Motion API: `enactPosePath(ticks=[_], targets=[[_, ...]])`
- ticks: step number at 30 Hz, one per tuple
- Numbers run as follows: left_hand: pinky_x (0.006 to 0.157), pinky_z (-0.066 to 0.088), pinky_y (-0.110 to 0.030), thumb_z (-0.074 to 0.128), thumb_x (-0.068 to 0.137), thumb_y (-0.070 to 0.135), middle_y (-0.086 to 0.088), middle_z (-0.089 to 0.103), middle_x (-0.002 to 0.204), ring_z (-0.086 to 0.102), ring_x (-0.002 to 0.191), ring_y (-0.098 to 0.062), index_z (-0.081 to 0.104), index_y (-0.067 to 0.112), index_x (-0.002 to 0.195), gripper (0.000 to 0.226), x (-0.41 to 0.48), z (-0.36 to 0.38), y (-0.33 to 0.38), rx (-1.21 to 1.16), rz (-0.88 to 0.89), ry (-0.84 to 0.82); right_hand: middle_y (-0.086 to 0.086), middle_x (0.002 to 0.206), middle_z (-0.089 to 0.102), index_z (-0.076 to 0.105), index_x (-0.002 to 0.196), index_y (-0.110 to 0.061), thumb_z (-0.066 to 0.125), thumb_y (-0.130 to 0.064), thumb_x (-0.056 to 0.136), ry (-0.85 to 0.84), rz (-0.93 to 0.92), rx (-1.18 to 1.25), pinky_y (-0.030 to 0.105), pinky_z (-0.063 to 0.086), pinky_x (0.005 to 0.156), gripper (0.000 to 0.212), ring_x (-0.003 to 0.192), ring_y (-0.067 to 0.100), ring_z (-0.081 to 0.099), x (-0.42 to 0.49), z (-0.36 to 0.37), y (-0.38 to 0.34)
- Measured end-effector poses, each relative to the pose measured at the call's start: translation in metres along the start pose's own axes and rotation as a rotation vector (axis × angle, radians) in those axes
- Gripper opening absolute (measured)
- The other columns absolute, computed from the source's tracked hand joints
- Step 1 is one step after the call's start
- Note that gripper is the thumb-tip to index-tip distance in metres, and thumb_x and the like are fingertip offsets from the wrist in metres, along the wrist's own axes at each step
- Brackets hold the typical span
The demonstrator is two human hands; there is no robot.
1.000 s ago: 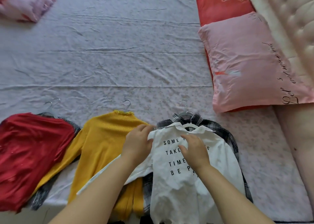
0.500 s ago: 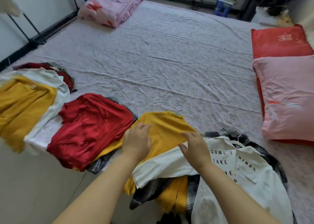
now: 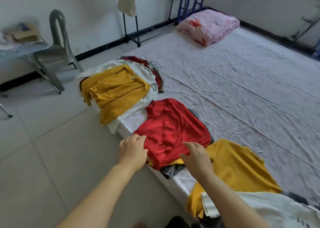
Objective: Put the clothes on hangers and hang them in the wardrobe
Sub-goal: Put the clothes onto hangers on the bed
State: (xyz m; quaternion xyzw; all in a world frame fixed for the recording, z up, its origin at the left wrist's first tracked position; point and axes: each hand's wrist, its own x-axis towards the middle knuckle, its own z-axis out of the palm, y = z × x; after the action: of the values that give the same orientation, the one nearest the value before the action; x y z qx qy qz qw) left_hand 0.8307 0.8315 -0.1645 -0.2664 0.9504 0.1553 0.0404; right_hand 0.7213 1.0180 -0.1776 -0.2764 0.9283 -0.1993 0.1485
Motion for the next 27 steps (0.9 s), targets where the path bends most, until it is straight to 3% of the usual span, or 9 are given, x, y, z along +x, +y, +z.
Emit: enactPosePath(ticks=[13,21,27], targets=[[0.097,0.034,-0.031,0.049,0.092,0.036,0.002,0.046,0.132,0.044,0.119,-0.019,0.037,0.024,0.137,0.049,0.129,-0.063,-0.125,0.018,-0.179,0.037,0.0,0.132,0.051,0.05,0.132,-0.021,0.057,-0.026,0.088,-0.123,-0.109,0.008,0.029,0.033,0.101,0.045,0.123,0.019,0.043,0.177,0.048,-0.117],[0.1,0.035,-0.033,0.048,0.092,0.038,0.001,0.043,0.136,0.041,0.123,-0.02,0.035,0.023,0.139,0.051,0.222,-0.107,-0.172,0.004,-0.179,0.012,0.004,0.128,0.054,0.051,0.13,-0.018,0.059,-0.026,0.087,-0.121,-0.103,0.007,0.029,0.036,0.097,0.045,0.12,0.022,0.045,0.286,0.041,-0.169],[0.105,0.029,-0.036,0.047,0.091,0.038,0.002,0.042,0.137,0.039,0.125,-0.019,0.035,0.025,0.139,0.051,0.306,-0.123,-0.222,-0.004,-0.076,-0.015,0.0,0.129,0.053,0.049,0.132,-0.022,0.059,-0.032,0.089,-0.095,-0.021,-0.039,0.029,0.037,0.096,0.045,0.119,0.019,0.048,0.35,0.055,-0.205]])
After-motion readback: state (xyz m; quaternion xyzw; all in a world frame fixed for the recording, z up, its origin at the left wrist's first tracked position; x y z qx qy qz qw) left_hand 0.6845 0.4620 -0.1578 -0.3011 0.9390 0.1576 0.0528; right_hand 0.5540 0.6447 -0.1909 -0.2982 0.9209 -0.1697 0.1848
